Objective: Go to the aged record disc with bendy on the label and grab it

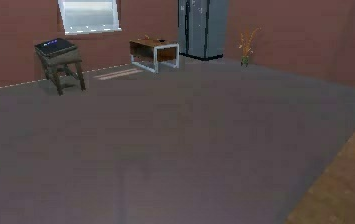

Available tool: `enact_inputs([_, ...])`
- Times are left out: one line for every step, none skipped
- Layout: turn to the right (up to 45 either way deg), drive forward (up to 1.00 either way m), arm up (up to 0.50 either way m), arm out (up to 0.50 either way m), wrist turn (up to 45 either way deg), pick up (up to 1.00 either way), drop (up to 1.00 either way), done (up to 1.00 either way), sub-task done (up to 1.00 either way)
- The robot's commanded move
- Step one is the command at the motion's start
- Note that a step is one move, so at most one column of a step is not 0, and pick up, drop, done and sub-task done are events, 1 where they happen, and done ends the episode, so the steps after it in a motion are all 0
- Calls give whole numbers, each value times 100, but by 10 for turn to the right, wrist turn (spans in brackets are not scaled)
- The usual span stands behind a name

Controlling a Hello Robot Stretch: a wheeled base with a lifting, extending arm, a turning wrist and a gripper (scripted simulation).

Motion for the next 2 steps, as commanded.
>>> enact_inputs([0,40,0,0,0,0,0,0,0])
enact_inputs([450,0,0,0,0,0,0,0,0])
